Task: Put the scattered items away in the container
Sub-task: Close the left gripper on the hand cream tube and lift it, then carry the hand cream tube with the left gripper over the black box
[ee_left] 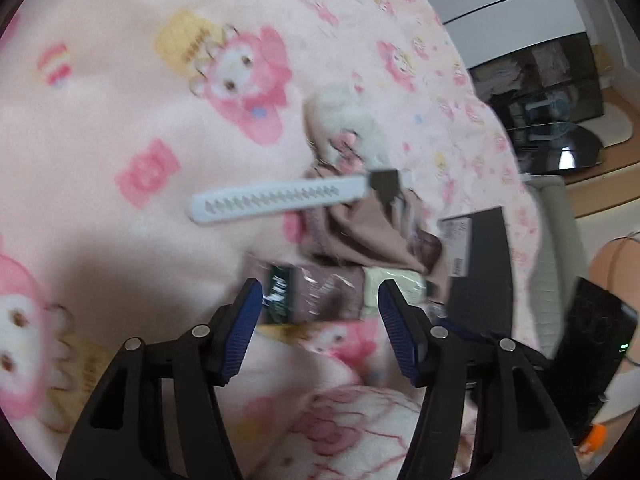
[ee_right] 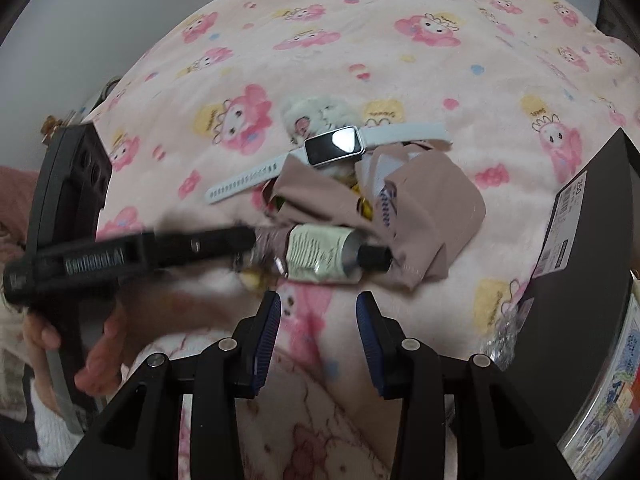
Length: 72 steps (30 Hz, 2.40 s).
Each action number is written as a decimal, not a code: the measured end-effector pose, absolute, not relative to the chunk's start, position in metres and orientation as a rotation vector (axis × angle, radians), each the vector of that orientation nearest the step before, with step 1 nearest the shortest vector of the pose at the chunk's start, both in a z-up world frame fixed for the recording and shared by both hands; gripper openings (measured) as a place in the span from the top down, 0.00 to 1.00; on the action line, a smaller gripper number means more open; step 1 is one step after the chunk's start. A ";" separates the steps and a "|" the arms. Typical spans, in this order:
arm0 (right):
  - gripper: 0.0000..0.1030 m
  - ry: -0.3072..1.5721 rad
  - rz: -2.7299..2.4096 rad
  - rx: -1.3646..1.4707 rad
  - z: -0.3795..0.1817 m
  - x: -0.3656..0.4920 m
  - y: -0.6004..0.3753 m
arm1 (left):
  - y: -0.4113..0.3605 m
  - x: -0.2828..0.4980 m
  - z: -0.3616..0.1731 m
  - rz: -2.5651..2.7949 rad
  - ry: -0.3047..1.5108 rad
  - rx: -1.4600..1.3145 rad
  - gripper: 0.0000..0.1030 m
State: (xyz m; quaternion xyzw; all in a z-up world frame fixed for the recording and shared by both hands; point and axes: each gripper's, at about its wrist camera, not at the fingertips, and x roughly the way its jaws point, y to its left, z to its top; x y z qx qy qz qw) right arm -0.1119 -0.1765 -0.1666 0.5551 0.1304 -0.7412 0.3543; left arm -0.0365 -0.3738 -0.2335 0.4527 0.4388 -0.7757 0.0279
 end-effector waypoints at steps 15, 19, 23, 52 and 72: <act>0.63 0.307 -1.961 1.379 -0.162 -0.119 -0.175 | -0.368 -0.049 -0.245 -2.374 1.337 1.446 0.39; 0.63 0.262 -1.910 1.489 -0.177 -0.121 -0.169 | -0.367 -0.057 -0.249 -2.326 1.264 1.433 0.40; 0.63 0.249 -1.921 1.483 -0.182 -0.125 -0.174 | -0.369 -0.059 -0.259 -2.303 1.310 1.492 0.39; 0.59 -0.016 -1.994 1.438 -0.120 -0.099 -0.098 | -0.296 -0.012 -0.144 -2.460 1.086 1.394 0.52; 0.59 -0.086 -2.296 1.338 -0.087 -0.151 0.150 | -0.060 -0.171 -0.118 -2.730 0.987 1.643 0.55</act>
